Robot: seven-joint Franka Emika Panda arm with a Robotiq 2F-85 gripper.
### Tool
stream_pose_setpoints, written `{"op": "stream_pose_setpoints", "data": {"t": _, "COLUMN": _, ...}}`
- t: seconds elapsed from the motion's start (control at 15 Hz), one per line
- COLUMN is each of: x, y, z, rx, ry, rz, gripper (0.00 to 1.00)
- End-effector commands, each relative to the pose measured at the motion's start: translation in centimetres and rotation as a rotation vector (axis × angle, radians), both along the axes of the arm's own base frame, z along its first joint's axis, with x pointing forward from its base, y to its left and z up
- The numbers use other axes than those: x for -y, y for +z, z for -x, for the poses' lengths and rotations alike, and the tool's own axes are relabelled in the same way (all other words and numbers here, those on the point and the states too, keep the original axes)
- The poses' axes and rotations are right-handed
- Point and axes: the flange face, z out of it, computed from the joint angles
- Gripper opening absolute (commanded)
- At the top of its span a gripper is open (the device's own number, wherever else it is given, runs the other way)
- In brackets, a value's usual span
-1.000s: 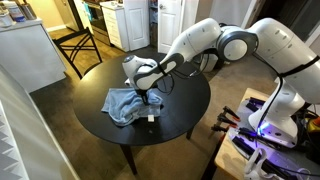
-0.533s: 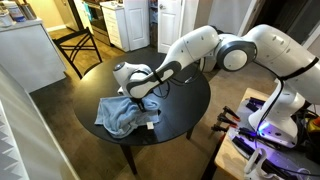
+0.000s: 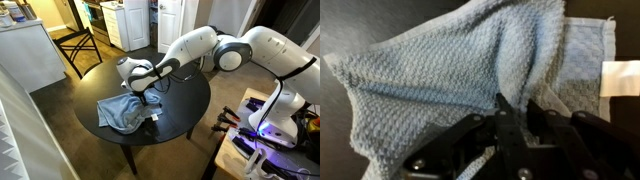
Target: Use the blue towel to wipe the table.
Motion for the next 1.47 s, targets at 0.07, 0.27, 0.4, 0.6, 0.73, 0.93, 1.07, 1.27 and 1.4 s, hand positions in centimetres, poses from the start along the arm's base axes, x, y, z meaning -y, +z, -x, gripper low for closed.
{"op": "stream_pose_setpoints", "data": {"t": 0.07, "x": 10.4, "y": -0.6, "z": -3.5, "rx": 0.03, "ry": -0.126, "rz": 0.002, "gripper": 0.06}}
{"op": "stream_pose_setpoints", "data": {"t": 0.27, "x": 16.9, "y": -0.6, "z": -5.0, "rx": 0.054, "ry": -0.214, "rz": 0.021, "gripper": 0.06}}
{"op": "stream_pose_setpoints", "data": {"t": 0.4, "x": 21.1, "y": -0.6, "z": -5.6, "rx": 0.06, "ry": -0.274, "rz": 0.04, "gripper": 0.06}}
{"op": "stream_pose_setpoints", "data": {"t": 0.6, "x": 27.0, "y": -0.5, "z": -6.0, "rx": 0.059, "ry": -0.382, "rz": 0.052, "gripper": 0.06}}
{"op": "stream_pose_setpoints", "data": {"t": 0.73, "x": 30.9, "y": -0.5, "z": -6.0, "rx": 0.051, "ry": -0.473, "rz": 0.057, "gripper": 0.06}}
{"op": "stream_pose_setpoints", "data": {"t": 0.93, "x": 36.4, "y": -0.5, "z": -5.6, "rx": 0.034, "ry": -0.638, "rz": 0.04, "gripper": 0.06}}
{"op": "stream_pose_setpoints", "data": {"t": 1.07, "x": 39.4, "y": -0.5, "z": -5.2, "rx": 0.028, "ry": -0.741, "rz": 0.003, "gripper": 0.06}}
{"op": "stream_pose_setpoints", "data": {"t": 1.27, "x": 42.5, "y": -0.2, "z": -4.9, "rx": 0.028, "ry": -0.894, "rz": -0.05, "gripper": 0.06}}
{"op": "stream_pose_setpoints", "data": {"t": 1.4, "x": 44.1, "y": -0.2, "z": -4.7, "rx": 0.036, "ry": -1.0, "rz": -0.066, "gripper": 0.06}}
